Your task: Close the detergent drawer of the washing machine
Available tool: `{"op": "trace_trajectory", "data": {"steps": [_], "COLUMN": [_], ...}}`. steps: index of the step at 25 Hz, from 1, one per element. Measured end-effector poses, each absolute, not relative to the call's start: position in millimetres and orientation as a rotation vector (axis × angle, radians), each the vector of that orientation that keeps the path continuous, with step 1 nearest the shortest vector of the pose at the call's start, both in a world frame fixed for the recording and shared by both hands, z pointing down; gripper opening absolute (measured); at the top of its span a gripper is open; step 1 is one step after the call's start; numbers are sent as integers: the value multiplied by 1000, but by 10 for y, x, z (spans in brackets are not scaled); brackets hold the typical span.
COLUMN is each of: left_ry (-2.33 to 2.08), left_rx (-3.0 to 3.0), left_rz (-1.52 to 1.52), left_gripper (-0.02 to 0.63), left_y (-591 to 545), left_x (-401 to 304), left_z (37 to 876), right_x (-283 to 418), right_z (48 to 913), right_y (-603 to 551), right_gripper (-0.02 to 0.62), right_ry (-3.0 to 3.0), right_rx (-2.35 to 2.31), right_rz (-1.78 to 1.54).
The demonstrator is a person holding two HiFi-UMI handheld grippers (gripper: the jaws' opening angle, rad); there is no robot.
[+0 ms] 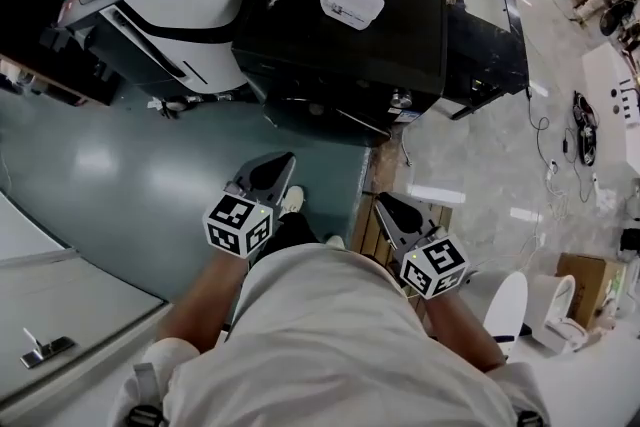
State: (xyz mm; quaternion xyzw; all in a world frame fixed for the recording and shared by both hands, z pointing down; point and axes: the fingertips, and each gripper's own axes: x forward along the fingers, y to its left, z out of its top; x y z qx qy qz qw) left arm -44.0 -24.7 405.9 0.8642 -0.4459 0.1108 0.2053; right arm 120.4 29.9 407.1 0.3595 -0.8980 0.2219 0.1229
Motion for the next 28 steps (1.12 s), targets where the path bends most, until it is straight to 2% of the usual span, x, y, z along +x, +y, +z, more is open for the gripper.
{"op": "trace_trajectory", "data": {"steps": [11,28], "left_ry": [-1073,-1071], "left_rx": [2424,2436], "left_rz": [299,295], "left_gripper": [-5,-5], "left_y": [867,1321], "left_x": [76,259], "left_z": [4089,4014], "right_x": [1308,1506], "right_z": [4117,4013], "right_y": [972,1391], "right_gripper": [32,14], "right_ry": [-2662,-2698], "right_rx": [931,921], "right_rz": [628,557]}}
